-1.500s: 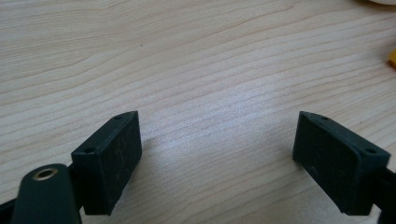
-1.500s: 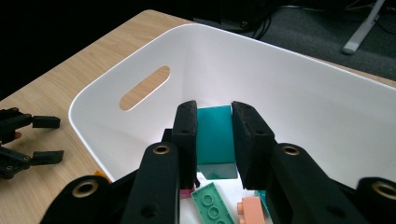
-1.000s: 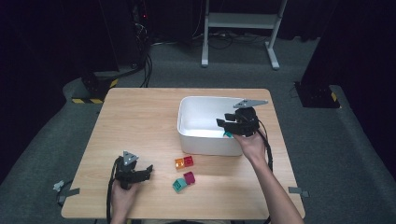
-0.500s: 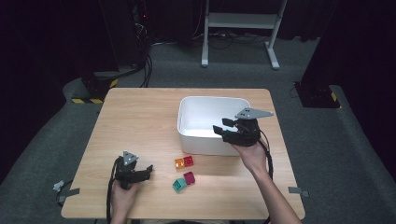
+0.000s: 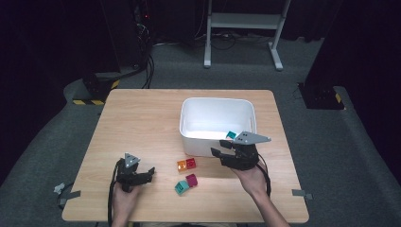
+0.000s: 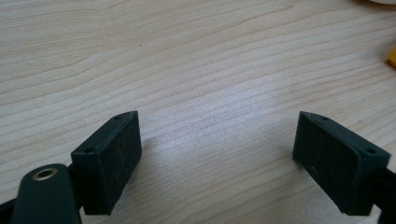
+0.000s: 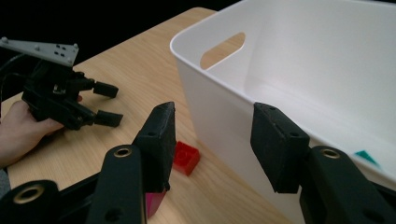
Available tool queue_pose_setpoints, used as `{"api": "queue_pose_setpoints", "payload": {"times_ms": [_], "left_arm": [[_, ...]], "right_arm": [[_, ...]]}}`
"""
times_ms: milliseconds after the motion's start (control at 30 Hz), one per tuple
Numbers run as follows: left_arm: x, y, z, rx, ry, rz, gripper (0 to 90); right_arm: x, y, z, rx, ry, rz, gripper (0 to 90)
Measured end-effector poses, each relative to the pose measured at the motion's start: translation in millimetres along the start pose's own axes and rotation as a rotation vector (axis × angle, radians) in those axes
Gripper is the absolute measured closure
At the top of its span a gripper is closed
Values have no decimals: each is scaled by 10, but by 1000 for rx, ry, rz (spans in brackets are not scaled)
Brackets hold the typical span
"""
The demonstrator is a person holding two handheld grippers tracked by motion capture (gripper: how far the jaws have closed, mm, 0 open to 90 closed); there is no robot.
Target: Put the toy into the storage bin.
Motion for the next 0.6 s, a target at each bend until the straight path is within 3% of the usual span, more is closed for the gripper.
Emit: {"api": "queue_pose_setpoints", "payload": {"times_ms": [267, 600], "left_arm": [[-1, -1, -1, 1, 0, -1, 155], [0, 0, 0, 0, 0, 0, 155]], "right_arm": [[63, -246, 60, 38, -9, -10, 502], [229, -498, 21, 43, -20, -47, 496]]}}
Point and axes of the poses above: each handheld gripper's, and its own axes: x roughly forward along the jaws, y roughly out of its top, z roughly to its right, the point moved 4 cm from there along x, roughly forward along the jaws, and after that the axes turned 13 degrees about x, right-handed, at the moved point
